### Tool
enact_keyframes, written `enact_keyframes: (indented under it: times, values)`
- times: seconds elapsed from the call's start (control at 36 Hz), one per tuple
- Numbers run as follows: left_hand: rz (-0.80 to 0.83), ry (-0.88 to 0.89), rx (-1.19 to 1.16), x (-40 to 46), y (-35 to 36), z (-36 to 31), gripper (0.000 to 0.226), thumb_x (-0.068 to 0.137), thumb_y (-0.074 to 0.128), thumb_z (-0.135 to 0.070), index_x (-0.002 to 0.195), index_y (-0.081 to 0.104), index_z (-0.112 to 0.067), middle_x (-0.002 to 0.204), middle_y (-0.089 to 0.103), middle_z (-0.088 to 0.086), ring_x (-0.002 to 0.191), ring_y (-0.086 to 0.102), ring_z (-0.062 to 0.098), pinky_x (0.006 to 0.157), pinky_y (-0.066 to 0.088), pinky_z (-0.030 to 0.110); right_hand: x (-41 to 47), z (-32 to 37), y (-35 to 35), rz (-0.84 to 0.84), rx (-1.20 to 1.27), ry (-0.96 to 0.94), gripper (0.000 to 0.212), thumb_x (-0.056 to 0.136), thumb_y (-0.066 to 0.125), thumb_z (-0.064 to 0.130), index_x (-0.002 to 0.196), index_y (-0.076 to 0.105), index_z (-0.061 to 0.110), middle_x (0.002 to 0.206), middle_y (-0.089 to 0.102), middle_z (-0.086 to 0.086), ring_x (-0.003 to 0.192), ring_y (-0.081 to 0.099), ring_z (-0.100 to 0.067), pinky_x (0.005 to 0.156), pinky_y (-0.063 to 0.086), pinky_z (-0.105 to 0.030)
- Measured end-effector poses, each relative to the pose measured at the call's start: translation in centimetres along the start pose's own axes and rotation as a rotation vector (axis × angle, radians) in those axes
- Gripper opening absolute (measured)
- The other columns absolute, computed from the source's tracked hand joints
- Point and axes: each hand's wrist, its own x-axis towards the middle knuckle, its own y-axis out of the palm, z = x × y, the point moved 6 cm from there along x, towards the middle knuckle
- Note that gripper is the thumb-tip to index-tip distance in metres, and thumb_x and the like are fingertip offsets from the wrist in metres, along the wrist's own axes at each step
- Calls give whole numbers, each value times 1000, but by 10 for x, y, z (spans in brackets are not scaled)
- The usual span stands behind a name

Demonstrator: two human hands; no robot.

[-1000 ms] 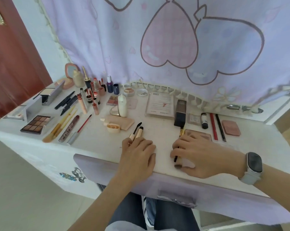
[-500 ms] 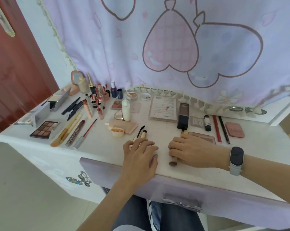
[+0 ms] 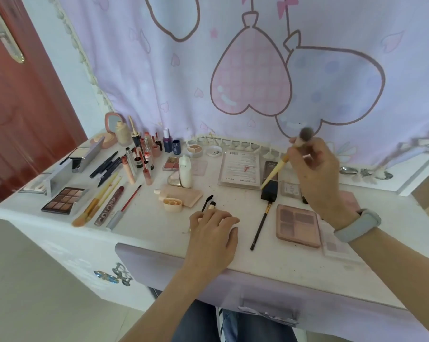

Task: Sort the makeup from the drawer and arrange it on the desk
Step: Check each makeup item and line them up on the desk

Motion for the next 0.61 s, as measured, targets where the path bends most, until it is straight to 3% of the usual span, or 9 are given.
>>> enact_keyframes:
  times: [0.08, 0.19, 0.33, 0.39, 0.47, 0.56, 0.61]
  values:
    - [-23, -47, -22, 2, -10, 8, 21, 78, 62, -17, 97, 70, -17, 96, 69, -3, 93, 64, 19, 84, 41, 36, 10, 2, 12, -84, 296, 179, 16, 91, 55, 8, 92, 62, 22, 76, 61, 6, 66, 55, -9, 62, 48, -18]
    - [-89, -151, -68, -2, -33, 35, 20, 80, 63, -13, 99, 68, -12, 99, 68, 1, 91, 64, 22, 80, 39, 31, 7, 0, 68, 62, 593, 487, 9, 92, 52, 2, 92, 57, 10, 64, 64, 1, 57, 57, -13, 54, 48, -21]
    - [-161, -333, -54, -32, -63, 82, 17, 80, 67, -4, 95, 69, -12, 99, 67, 2, 93, 59, 17, 75, 44, 35, -8, 17, 146, 238, 654, 551, 16, 90, 50, -4, 91, 47, 12, 70, 63, -9, 56, 60, -17, 58, 52, -26]
    - [-171, -380, -33, -47, -74, 99, 17, 80, 67, -2, 95, 69, -9, 98, 67, 5, 89, 62, 24, 72, 51, 42, -12, 25, 175, 307, 645, 549, 10, 90, 50, -3, 94, 48, 6, 71, 64, -12, 57, 61, -18, 55, 52, -24]
    - [-195, -462, 1, -70, -86, 125, 17, 80, 66, 0, 95, 69, -7, 97, 67, 6, 87, 63, 30, 75, 51, 45, -16, 39, 212, 350, 585, 448, 12, 91, 52, 0, 84, 51, 10, 73, 63, -13, 59, 62, -19, 54, 53, -22]
    - [-220, -553, 16, -90, -94, 148, 19, 81, 65, -2, 99, 68, -8, 102, 66, 6, 94, 60, 30, 81, 47, 42, -21, 57, 239, 406, 414, 154, 16, 92, 52, 2, 83, 49, 16, 80, 62, -12, 66, 62, -22, 63, 55, -30]
    - [-225, -597, 34, -98, -97, 162, 22, 82, 65, -5, 105, 66, -7, 108, 63, 9, 98, 58, 32, 82, 46, 42, -32, 69, 253, 455, 253, -90, 9, 91, 55, 3, 89, 54, 12, 85, 60, -7, 72, 61, -17, 68, 52, -28]
